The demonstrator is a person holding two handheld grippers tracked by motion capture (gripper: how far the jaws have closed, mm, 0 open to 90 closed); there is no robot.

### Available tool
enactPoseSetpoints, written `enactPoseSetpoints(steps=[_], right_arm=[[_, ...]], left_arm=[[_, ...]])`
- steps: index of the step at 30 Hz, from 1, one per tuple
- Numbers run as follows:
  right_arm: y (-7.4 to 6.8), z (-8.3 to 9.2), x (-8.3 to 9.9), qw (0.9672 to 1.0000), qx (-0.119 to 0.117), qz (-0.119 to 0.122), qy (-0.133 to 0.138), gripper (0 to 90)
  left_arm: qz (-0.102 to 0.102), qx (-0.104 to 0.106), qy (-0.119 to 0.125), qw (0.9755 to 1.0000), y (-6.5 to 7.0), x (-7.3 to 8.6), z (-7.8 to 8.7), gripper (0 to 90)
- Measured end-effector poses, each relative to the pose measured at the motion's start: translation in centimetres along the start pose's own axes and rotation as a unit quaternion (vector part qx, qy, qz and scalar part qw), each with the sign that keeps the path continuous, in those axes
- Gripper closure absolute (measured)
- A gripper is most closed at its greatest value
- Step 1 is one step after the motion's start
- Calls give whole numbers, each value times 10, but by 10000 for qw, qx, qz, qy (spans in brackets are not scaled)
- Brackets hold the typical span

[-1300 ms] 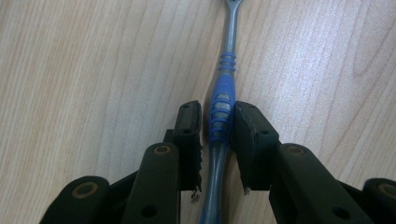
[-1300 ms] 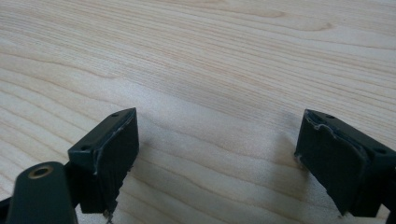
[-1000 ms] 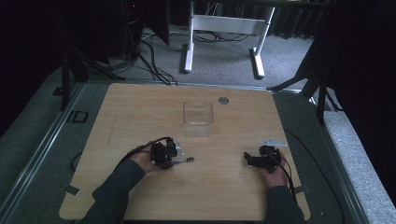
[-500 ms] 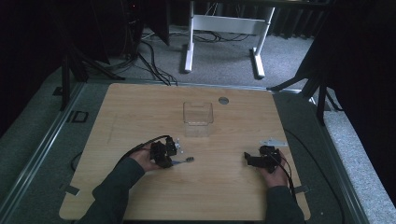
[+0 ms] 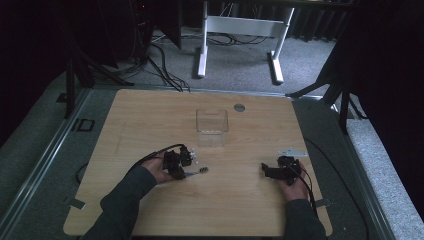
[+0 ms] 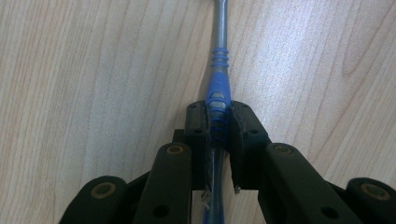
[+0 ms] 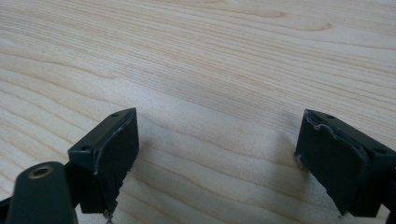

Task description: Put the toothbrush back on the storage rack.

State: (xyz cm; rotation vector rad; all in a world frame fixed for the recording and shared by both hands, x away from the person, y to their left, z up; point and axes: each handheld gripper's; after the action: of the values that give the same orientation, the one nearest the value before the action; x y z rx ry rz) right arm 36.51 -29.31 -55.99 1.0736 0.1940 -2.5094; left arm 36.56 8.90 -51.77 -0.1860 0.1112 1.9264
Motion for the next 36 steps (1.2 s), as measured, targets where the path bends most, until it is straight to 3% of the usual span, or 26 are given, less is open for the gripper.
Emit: enactPoseSetpoints(steps=[6, 12, 21, 36], right_arm=[[0, 0, 0, 10000, 0, 0, -1, 127], [0, 0, 0, 10000, 0, -4, -3, 127], [0, 0, 0, 10000, 1, -1, -1, 127], [0, 0, 0, 10000, 1, 0, -7, 127]], left_arm=[[88, -96, -41, 9999, -1, 3, 3, 789], [253, -62, 239, 9994, -3, 6, 11, 789], [427, -200, 324, 9984, -6, 7, 17, 788], [720, -484, 725, 9936, -11, 8, 29, 788]])
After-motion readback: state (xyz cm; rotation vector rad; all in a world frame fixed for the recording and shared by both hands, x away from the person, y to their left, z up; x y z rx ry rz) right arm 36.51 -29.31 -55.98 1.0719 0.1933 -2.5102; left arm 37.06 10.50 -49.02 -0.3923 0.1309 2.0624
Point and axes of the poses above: each handheld gripper's, and its own axes: z roughly backward along the jaws, x roughly out of its underside, y roughly to its right, and after that the axes turned 2 degrees about z, right-handed
